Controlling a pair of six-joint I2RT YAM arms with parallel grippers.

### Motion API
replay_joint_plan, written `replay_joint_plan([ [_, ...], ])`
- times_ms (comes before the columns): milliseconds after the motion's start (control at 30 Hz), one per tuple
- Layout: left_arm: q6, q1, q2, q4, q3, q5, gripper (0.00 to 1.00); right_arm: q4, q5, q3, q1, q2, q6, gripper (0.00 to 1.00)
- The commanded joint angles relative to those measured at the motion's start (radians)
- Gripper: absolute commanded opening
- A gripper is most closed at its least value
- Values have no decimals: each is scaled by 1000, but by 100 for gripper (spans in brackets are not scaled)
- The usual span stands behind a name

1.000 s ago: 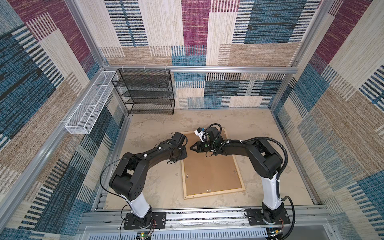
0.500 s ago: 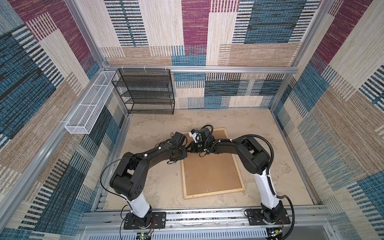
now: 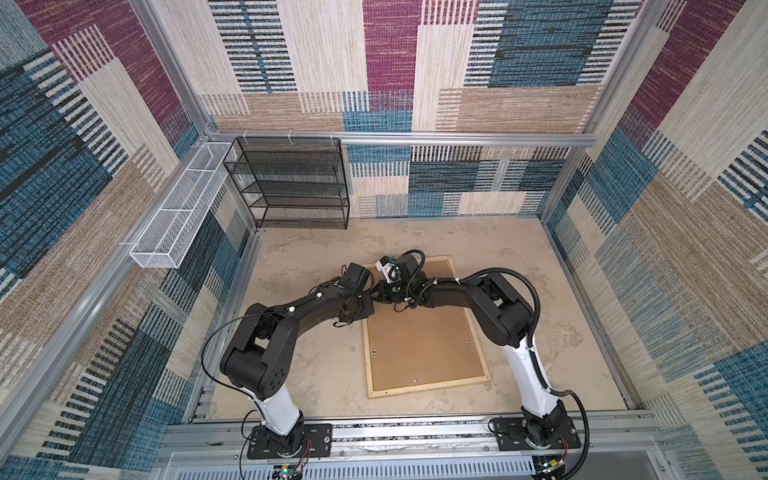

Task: Put the photo into the frame

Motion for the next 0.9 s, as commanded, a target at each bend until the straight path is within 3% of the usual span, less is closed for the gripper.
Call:
replay_joint_plan([
  [0,7,-2,29,11,-14,46,0,-48,140,-14,3,20,43,0],
  [433,11,-14,27,32,-27,54,0,48,223,-27,20,51,143,0],
  [567,-4,-13,30,6,-21,17,0,123,194,-78,25,6,122,0],
  [867,-32,-13,37,-4,-21,-12,0,-50,300,-77,56,-65,-12,0],
])
